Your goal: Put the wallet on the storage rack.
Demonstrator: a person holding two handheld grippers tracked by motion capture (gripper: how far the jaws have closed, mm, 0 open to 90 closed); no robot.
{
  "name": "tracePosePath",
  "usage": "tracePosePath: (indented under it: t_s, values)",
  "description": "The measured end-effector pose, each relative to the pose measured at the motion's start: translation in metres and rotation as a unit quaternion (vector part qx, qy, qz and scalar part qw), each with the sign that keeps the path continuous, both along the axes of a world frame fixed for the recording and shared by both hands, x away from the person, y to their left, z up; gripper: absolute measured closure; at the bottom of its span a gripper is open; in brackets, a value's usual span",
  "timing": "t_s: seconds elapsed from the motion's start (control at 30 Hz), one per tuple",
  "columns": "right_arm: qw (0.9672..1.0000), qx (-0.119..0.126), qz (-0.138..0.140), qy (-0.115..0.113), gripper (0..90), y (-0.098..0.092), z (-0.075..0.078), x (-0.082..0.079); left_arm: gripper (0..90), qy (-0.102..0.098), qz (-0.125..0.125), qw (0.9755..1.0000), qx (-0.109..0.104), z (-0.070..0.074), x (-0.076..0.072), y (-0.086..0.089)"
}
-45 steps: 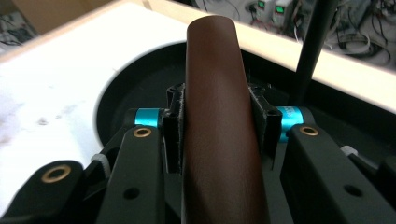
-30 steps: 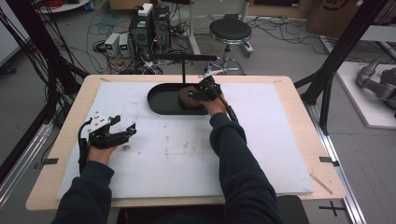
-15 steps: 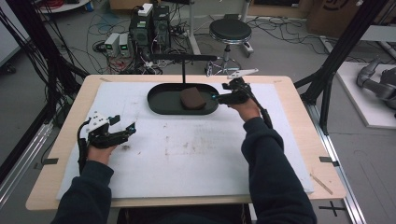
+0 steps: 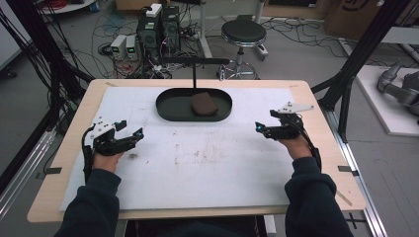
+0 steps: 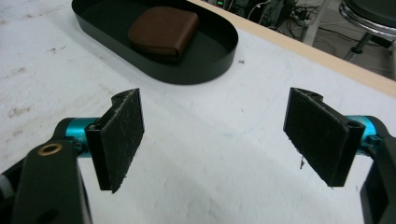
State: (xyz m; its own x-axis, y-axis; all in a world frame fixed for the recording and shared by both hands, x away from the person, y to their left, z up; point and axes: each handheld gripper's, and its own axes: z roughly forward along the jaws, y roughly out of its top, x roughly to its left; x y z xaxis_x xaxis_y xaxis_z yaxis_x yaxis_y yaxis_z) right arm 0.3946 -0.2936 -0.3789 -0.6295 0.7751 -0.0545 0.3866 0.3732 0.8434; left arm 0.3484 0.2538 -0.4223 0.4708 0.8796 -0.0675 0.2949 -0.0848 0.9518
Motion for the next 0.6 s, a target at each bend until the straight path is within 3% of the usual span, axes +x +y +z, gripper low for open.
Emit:
tracePosePath:
  t_s: [0.3, 0.6]
  values:
    - [0.9998, 0.003, -0.020, -0.009, 20.6, -0.010, -0.025, -0.025, 25.9, -0.003, 0.000, 1.0000, 0.002, 0.001, -0.001, -0.001]
    - [0.9992, 0.012, -0.035, -0.016, 20.6, -0.016, -0.023, -0.032, 25.9, -0.005, -0.002, 1.0000, 0.000, 0.002, -0.001, 0.000]
